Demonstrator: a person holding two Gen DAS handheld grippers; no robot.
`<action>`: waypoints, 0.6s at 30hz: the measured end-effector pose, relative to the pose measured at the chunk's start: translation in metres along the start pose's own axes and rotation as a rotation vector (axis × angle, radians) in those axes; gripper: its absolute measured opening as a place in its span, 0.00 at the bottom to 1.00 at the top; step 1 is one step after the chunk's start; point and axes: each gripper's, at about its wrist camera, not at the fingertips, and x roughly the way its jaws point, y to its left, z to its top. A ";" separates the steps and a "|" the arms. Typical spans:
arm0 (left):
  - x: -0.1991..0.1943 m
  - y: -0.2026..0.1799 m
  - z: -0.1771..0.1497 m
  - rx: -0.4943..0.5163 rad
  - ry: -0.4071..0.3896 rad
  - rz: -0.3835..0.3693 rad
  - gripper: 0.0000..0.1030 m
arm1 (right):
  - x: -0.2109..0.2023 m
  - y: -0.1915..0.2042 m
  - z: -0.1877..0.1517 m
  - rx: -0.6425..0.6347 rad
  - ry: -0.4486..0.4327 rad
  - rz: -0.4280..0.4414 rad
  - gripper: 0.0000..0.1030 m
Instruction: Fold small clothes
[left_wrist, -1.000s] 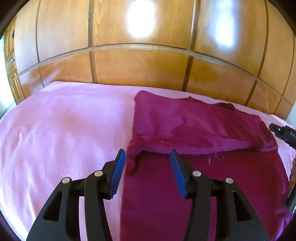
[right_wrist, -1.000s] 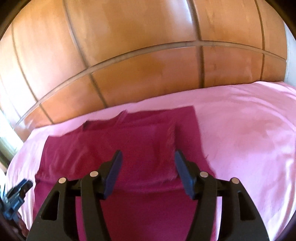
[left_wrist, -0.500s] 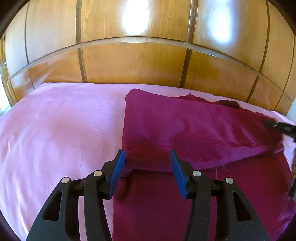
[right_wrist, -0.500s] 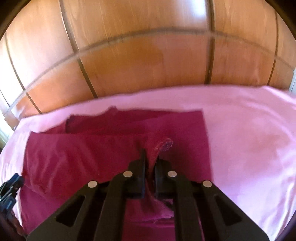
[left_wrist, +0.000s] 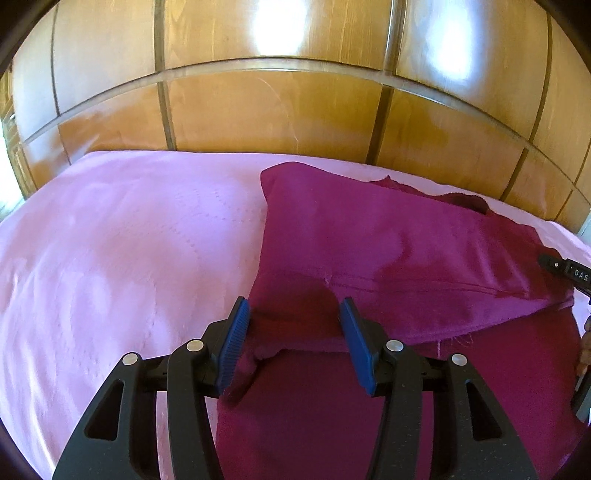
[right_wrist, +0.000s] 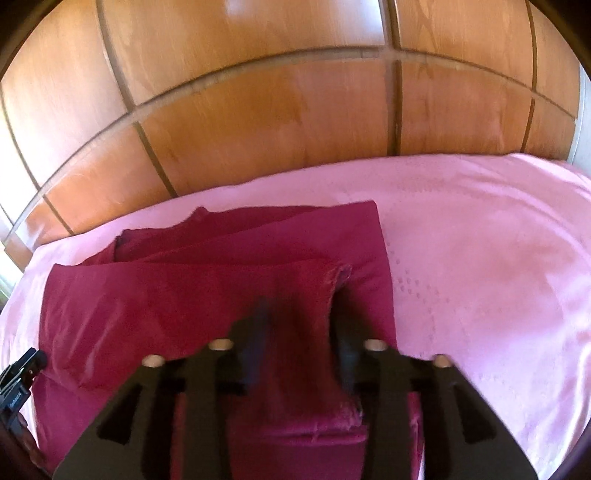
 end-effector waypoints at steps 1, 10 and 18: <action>-0.004 0.000 -0.002 0.001 -0.006 0.001 0.49 | -0.004 0.001 -0.001 -0.002 -0.008 0.000 0.50; -0.024 -0.001 -0.020 0.025 -0.020 0.005 0.49 | -0.028 0.010 -0.021 -0.016 -0.034 0.003 0.62; -0.037 0.002 -0.035 0.023 -0.015 -0.006 0.49 | -0.042 0.005 -0.041 -0.009 -0.024 0.013 0.66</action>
